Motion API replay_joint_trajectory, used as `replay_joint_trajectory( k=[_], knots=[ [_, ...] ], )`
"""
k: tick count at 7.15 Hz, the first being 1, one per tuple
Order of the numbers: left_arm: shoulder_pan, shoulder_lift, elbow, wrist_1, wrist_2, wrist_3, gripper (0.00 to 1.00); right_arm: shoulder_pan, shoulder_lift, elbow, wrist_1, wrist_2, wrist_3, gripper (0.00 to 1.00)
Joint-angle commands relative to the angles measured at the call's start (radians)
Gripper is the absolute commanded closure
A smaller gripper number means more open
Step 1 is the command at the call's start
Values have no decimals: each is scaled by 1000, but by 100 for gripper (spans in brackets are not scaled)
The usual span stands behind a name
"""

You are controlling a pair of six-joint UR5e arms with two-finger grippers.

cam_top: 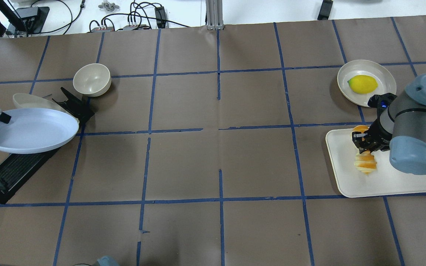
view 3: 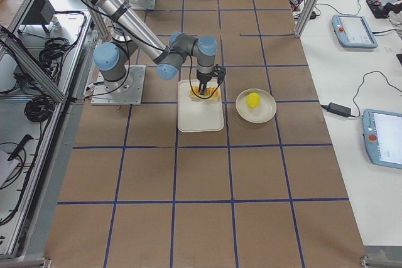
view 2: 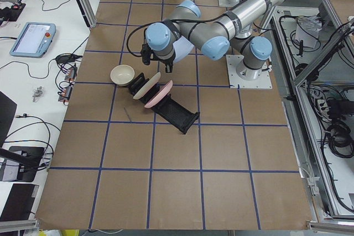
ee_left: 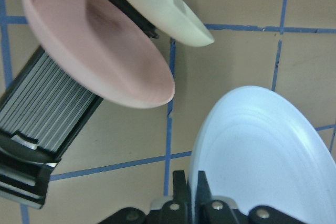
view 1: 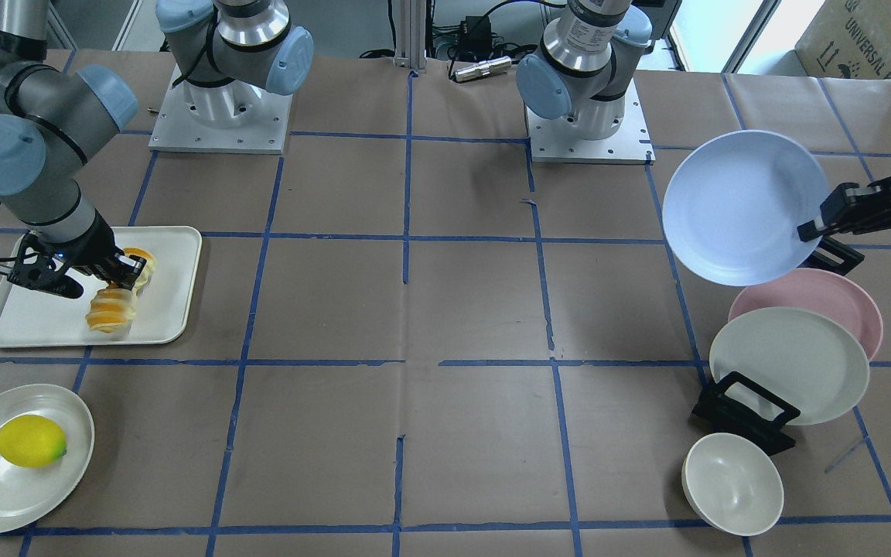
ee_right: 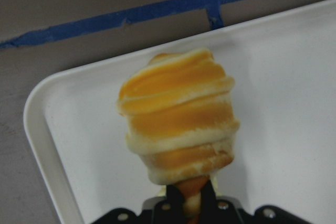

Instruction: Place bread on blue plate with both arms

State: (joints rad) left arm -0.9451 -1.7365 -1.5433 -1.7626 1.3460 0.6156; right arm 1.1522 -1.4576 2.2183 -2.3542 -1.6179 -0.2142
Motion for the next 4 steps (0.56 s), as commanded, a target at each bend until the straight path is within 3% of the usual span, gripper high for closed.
replay_joint_trajectory(
  k=[1,2,4],
  knots=[
    [-220,-12,-101,180,-8,-271,100,38,-87,-23,25,9,-14,93],
    [-321,-23,-163,286,-8,-392,100,66,-119,-78,120,9,-13,93],
    [-438,-29,-295,490,-43,-575,100,75,-136,-290,394,9,-14,93]
  ],
)
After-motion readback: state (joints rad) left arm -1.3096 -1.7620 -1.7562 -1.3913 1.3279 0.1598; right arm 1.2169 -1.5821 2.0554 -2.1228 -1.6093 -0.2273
